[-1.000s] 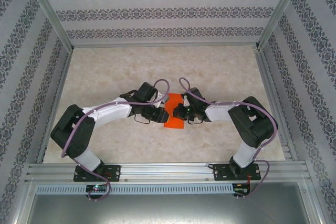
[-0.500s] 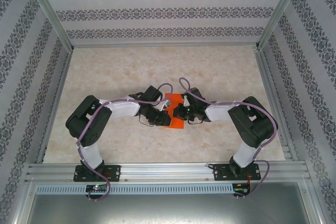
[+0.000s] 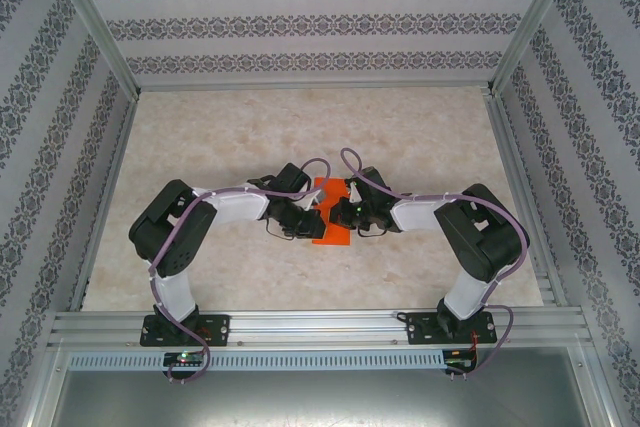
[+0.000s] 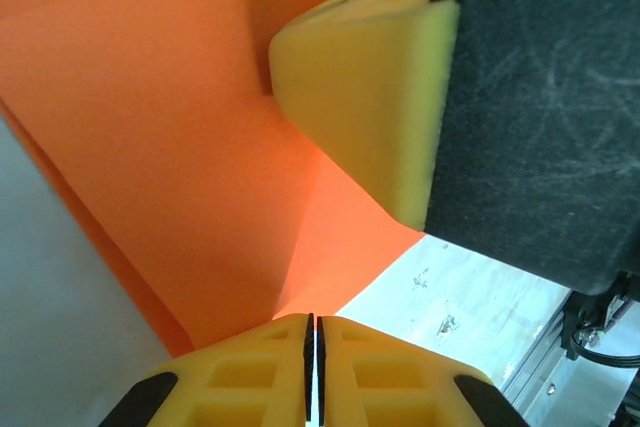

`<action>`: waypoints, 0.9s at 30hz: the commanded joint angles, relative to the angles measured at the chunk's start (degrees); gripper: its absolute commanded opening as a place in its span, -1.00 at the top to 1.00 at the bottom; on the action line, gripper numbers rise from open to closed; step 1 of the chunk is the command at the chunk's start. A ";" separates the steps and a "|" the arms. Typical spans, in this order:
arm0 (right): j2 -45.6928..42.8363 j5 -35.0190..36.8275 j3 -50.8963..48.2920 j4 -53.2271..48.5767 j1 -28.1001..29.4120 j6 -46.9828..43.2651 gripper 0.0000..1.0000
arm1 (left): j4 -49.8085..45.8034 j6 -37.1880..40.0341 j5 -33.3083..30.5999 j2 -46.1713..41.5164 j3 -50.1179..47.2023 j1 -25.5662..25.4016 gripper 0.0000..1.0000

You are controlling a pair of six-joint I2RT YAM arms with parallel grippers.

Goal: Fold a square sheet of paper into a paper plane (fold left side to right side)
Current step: Fold the triangle a second time at the center of the table.

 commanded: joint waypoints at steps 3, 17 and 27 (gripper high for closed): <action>1.23 1.22 -1.25 -4.75 -0.47 -1.31 0.95 | -1.62 0.42 -2.73 0.78 0.03 -0.40 0.76; 1.28 1.70 -0.94 -5.89 -0.58 -1.77 0.95 | -0.61 -0.22 -3.24 1.09 -2.14 -0.40 0.77; 1.36 1.96 -0.68 -6.42 -0.55 -1.84 0.95 | 0.08 -1.33 -3.67 -0.42 -5.36 -0.40 0.79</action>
